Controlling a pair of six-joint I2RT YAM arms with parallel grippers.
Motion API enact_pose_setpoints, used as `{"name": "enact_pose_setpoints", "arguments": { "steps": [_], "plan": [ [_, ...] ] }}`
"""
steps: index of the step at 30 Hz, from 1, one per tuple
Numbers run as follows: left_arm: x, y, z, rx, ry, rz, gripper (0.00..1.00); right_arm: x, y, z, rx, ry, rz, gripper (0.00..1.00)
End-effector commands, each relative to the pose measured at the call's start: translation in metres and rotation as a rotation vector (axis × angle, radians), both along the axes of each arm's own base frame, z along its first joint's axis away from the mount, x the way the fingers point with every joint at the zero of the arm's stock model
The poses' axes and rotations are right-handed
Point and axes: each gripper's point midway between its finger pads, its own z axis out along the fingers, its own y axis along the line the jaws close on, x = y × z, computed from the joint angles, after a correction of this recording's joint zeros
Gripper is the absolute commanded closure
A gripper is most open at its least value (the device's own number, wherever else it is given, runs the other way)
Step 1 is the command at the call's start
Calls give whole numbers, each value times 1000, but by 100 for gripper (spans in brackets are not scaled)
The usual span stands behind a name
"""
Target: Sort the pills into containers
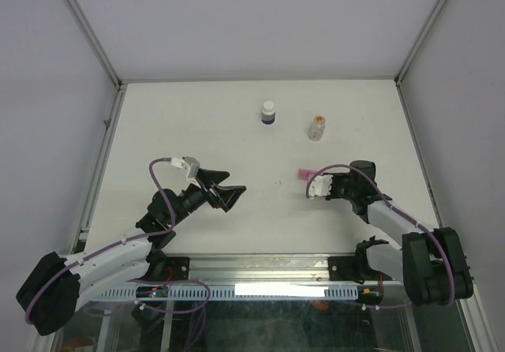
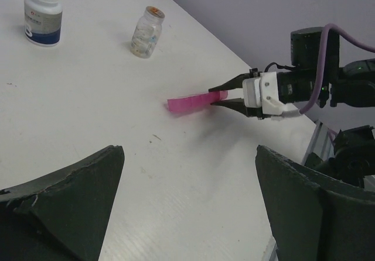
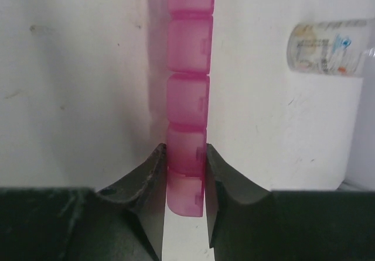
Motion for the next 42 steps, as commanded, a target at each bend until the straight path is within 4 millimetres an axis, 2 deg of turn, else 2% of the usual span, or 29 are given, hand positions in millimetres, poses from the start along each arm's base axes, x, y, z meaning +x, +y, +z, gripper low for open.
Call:
{"name": "enact_pose_setpoints", "arguments": {
  "steps": [1,5,8,12,19,21,22,31,34,36,38,39,42],
  "plan": [
    [-12,-5,7,-58,28,-52,2,25,28,40,-57,-344,174,93],
    [-13,-5,8,-77,50,-52,3,14,45,40,-60,-409,261,83],
    [-13,-4,7,-86,65,-49,3,0,52,30,-46,-369,308,63],
    [-13,-5,4,-83,76,-49,3,-14,51,16,-50,-300,323,62],
    [-12,-7,0,-67,89,-56,3,-30,48,2,-59,-220,334,62],
    [-12,-8,-1,-65,92,-60,3,-34,49,1,-57,-194,343,62],
    [-12,-8,-1,-64,95,-60,3,-41,55,-1,32,-121,306,49],
    [-11,-12,-6,-44,103,-72,3,-62,62,3,115,69,284,48],
    [-12,-15,-5,-30,92,-93,4,-64,65,16,164,135,239,42],
    [-15,-19,-2,-11,54,-127,6,-66,69,34,233,212,188,31],
    [-20,-23,5,3,-19,-171,7,-72,75,51,284,293,196,23],
    [-23,-26,9,9,-73,-198,5,-72,76,60,316,325,197,20],
    [-32,-33,19,31,-252,-266,3,-62,75,80,409,403,194,14]
  ]
}}
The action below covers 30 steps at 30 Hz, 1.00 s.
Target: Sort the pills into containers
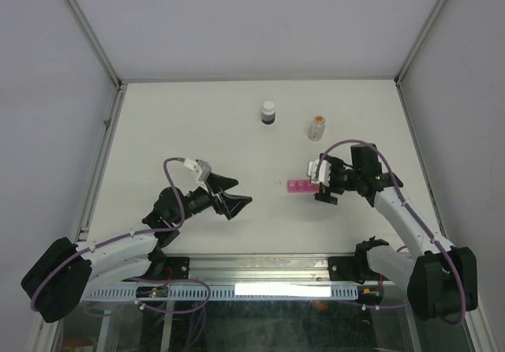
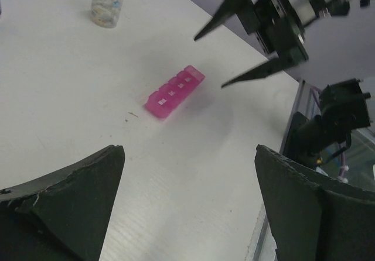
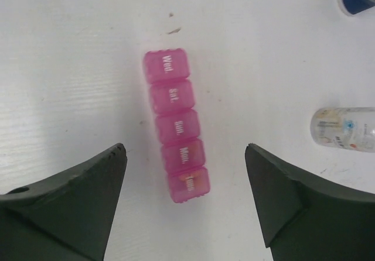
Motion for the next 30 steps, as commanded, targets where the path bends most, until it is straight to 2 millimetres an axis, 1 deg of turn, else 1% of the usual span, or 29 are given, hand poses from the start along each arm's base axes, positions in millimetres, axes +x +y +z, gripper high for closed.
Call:
{"name": "enact_pose_setpoints", "arguments": {
  "steps": [1,4,6,7,9,10,11,13,19,22,24,27,30],
  "plan": [
    [-18,-19,47,-35,-379,-154,2,-4,7,35,184,216,4,14],
    [-19,-26,51,-15,-548,-161,1,7,-3,37,214,272,71,14],
    [-12,-34,46,4,-586,-157,1,12,-7,31,189,295,121,14],
    [-7,-39,45,13,-600,-152,1,14,-7,24,183,309,131,14],
    [2,-47,36,30,-603,-156,1,18,-7,18,170,288,147,13],
    [4,-51,34,26,-613,-158,1,20,-6,15,160,283,146,12],
    [7,-54,25,31,-604,-163,1,23,-6,13,150,277,137,12],
    [10,-59,19,18,-614,-164,1,27,-4,7,129,257,129,11],
    [18,-80,-17,62,-579,-234,1,33,2,-23,57,236,113,11],
    [20,-82,-24,78,-598,-236,1,35,6,-30,44,247,114,12],
    [20,-82,-25,80,-609,-234,1,38,7,-34,36,243,109,13],
    [17,-87,-31,96,-636,-259,4,41,9,-40,17,236,104,16],
    [12,-92,-38,113,-667,-290,4,42,10,-45,-6,245,101,22]
  ]
}}
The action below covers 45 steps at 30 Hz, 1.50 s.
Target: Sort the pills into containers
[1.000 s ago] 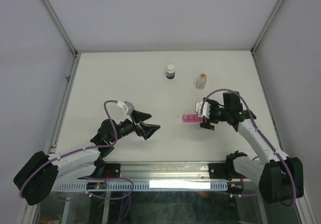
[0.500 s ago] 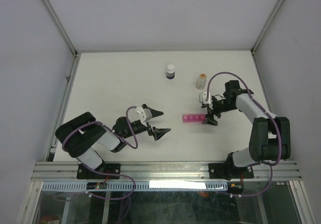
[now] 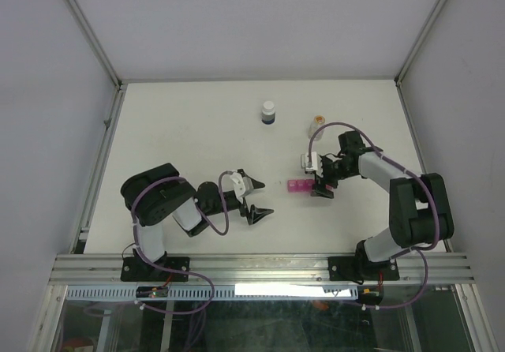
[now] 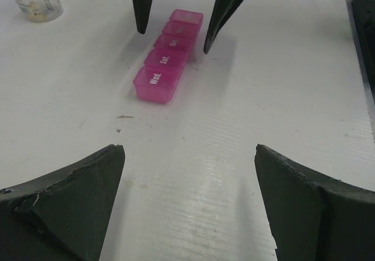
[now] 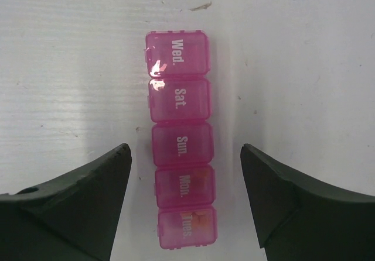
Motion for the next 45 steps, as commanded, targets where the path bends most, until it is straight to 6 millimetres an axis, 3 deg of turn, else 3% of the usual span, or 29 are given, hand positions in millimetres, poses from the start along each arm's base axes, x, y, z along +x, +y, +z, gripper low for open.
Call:
{"name": "enact_pose_setpoints", "arguments": {
  "steps": [1,8,11,19,26,32,45],
  "plan": [
    [-7,-16,53,-155,-257,-82,4,12,5,-4,-23,-37,-7,24],
    [-6,-20,47,-149,-249,-97,4,7,8,-9,-35,-31,16,36],
    [-2,-23,41,-128,-234,-93,9,6,8,-11,-45,-27,23,42],
    [4,-29,31,-103,-202,-87,14,-12,16,-4,-32,-29,80,62],
    [5,-41,23,-91,-224,-61,5,-39,36,2,-24,-36,168,67],
    [7,-48,18,-75,-233,-25,5,-53,51,0,-12,-40,196,69],
    [0,-69,-4,-3,-176,-89,25,-52,60,-5,-18,-29,170,71]
  ]
}}
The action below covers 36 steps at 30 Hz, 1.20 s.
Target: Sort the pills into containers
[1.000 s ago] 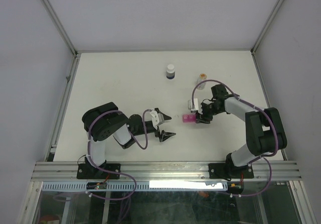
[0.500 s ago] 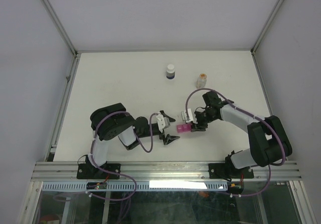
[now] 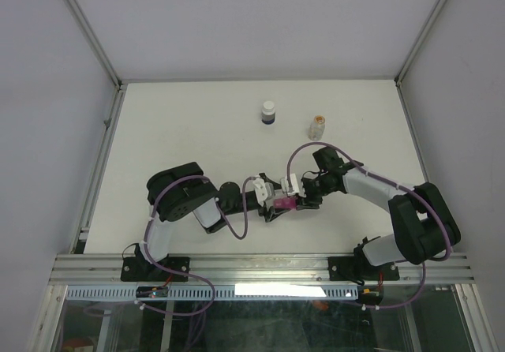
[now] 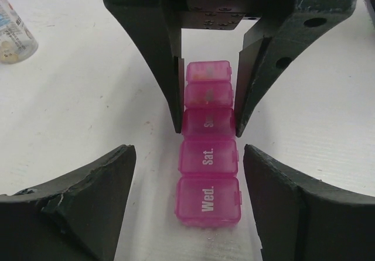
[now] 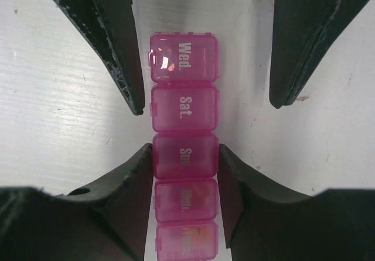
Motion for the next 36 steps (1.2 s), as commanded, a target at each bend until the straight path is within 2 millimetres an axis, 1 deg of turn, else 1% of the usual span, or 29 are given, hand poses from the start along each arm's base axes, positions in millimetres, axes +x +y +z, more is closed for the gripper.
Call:
{"name": "enact_pose_setpoints", "arguments": {
  "steps": [1,5,11,15,20,25,27,29,31,33,36],
  "plan": [
    [-2,-10,10,-24,-51,-33,28,8,8,9,34,-27,-19,71],
    [-3,-13,4,0,-38,-48,32,9,8,9,35,-24,-27,71],
    [-6,-17,-5,32,-26,-76,33,10,8,11,37,-28,-34,71],
    [-7,-20,-10,54,-21,-90,36,10,8,11,34,-26,-38,71],
    [-7,-21,-11,62,-18,-93,44,10,7,12,36,-22,-40,72],
    [-8,-22,-13,68,-14,-96,59,11,4,11,34,-17,-49,72],
    [-8,-22,-13,70,-16,-99,71,11,3,11,37,-12,-51,72],
    [-8,-22,-13,75,-14,-101,86,10,3,12,44,-3,-51,72],
    [-8,-23,-13,78,-16,-105,96,10,3,14,51,9,-54,72],
    [-10,-23,-14,80,-16,-115,100,10,2,15,61,27,-59,72],
    [-11,-23,-14,84,-22,-126,100,10,2,19,77,68,-66,72]
  ]
}}
